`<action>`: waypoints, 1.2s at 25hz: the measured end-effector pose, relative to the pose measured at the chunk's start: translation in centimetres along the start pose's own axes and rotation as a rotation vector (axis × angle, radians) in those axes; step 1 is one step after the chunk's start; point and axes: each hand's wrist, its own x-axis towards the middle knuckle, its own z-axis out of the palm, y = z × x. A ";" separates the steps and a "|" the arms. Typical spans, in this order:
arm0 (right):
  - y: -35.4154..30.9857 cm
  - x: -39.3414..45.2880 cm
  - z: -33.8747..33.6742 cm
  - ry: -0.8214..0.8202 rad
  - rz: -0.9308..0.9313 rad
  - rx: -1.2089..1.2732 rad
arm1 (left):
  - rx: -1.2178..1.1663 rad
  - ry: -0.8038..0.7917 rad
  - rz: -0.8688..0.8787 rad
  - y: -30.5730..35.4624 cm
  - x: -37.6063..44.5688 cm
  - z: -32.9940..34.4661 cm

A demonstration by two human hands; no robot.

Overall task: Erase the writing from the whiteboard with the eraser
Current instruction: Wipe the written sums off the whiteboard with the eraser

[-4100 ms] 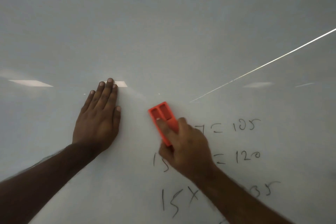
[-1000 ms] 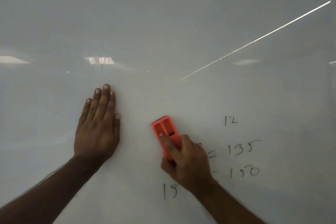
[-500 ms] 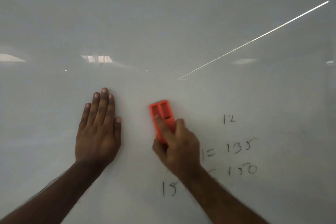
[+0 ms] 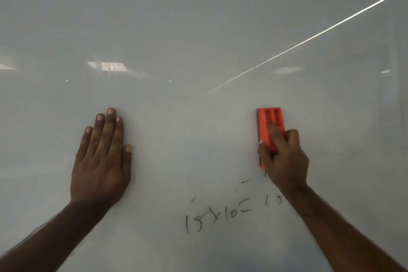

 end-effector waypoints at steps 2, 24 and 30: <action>0.5 -1.6 0.1 0.040 0.148 0.034 | 0.008 0.001 -0.006 0.0 -0.1 0.2; -4.6 -10.5 1.0 -0.099 -0.144 0.055 | 0.039 -0.027 -0.008 2.3 -2.8 0.2; -13.5 -13.8 4.2 -0.111 -0.286 0.176 | 0.030 -0.053 -0.005 2.6 -3.2 0.4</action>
